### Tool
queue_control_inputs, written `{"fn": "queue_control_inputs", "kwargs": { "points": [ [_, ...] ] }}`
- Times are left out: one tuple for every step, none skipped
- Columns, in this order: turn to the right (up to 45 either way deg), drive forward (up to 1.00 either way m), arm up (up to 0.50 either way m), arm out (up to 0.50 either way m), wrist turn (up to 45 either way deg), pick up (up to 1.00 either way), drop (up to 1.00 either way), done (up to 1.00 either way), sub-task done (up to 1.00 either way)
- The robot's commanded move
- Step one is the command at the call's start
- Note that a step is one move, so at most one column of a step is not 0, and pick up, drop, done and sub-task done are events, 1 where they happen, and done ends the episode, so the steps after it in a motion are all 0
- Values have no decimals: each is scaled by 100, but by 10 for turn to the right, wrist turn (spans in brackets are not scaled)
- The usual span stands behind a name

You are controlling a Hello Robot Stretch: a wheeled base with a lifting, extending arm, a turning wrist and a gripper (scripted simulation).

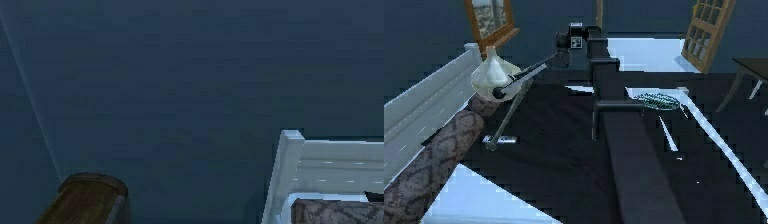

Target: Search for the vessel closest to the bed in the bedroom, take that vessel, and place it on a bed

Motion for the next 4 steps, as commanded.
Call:
{"fn": "queue_control_inputs", "kwargs": {
  "points": [
    [0, 0, 0, 0, 450, 0, 0, 0, 0],
    [0, 0, 0, 0, 450, 0, 0, 0, 0],
    [0, 0, 0, 0, 30, 0, 0, 0, 0],
    [0, 0, -26, 0, 0, 0, 0, 0, 0]
  ]
}}
